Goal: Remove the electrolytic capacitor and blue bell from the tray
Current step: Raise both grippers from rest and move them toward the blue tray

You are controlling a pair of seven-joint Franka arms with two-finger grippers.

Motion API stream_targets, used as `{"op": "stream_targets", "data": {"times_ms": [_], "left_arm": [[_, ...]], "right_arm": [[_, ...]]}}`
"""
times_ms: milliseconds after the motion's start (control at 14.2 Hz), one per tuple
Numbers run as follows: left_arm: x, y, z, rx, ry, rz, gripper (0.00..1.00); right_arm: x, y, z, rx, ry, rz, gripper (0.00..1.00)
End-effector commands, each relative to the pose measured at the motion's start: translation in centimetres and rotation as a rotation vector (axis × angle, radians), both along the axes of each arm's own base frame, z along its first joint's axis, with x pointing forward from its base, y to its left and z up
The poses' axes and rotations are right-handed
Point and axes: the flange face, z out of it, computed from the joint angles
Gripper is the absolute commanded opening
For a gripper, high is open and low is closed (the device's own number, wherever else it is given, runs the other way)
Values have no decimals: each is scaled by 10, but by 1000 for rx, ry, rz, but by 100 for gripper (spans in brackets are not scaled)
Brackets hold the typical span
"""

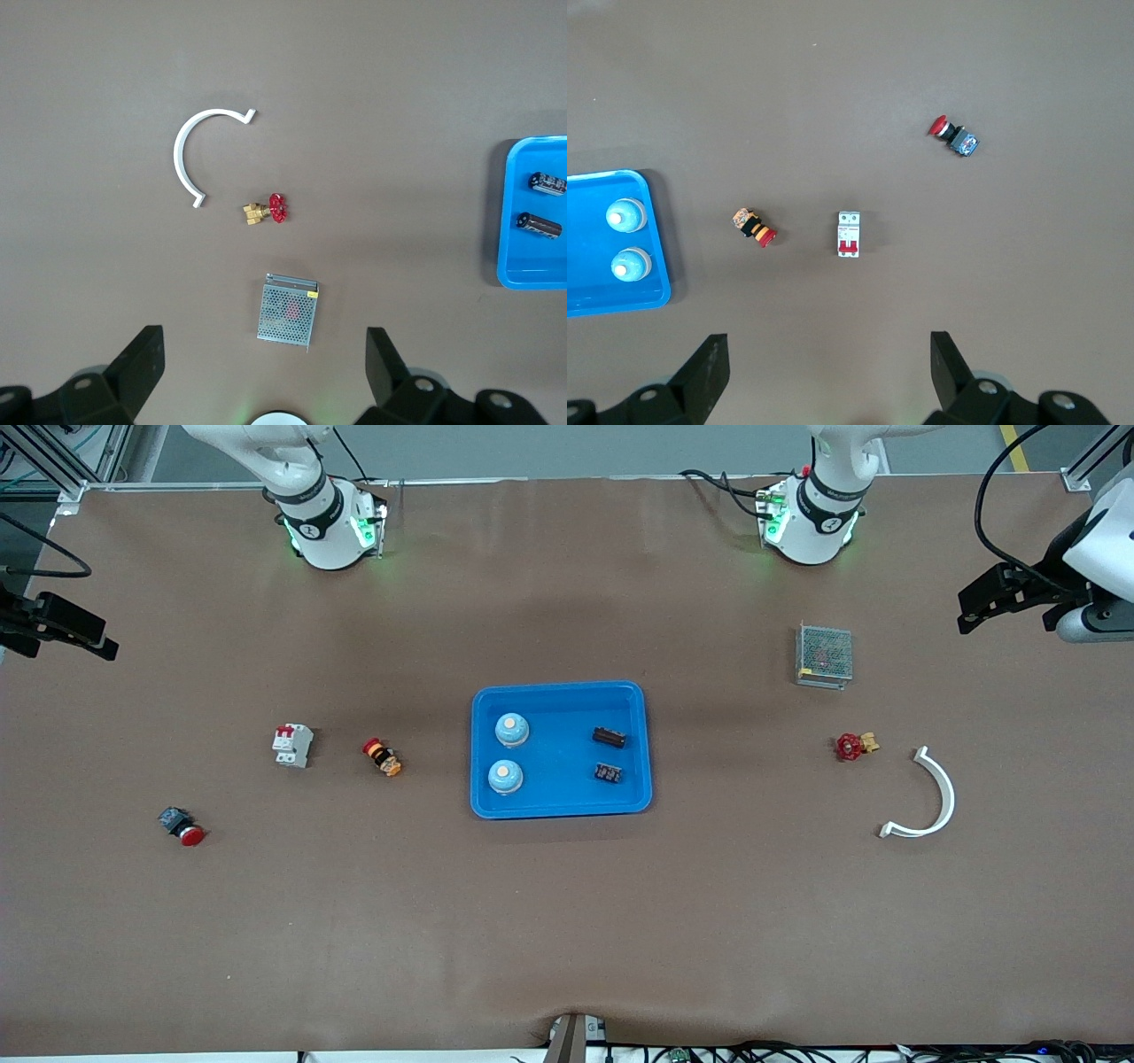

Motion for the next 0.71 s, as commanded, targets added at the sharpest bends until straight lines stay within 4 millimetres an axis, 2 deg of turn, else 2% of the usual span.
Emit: {"op": "stream_targets", "data": {"times_ms": [0,212,353,635], "left_arm": [[-2,2,6,2,-4,-6,100],[1,-1,7,36,-10,-9,100],[6,-2,6,61,-10,-13,100],[8,-4,-5,57,24,-18,100]], "right_arm": [[-3,-1,2,11,-10,7,100],[-1,0,-1,10,-16,7,100],[0,0,-15,11,-3,-2,100],[-12,0,-38,14,-20,-8,100]]}}
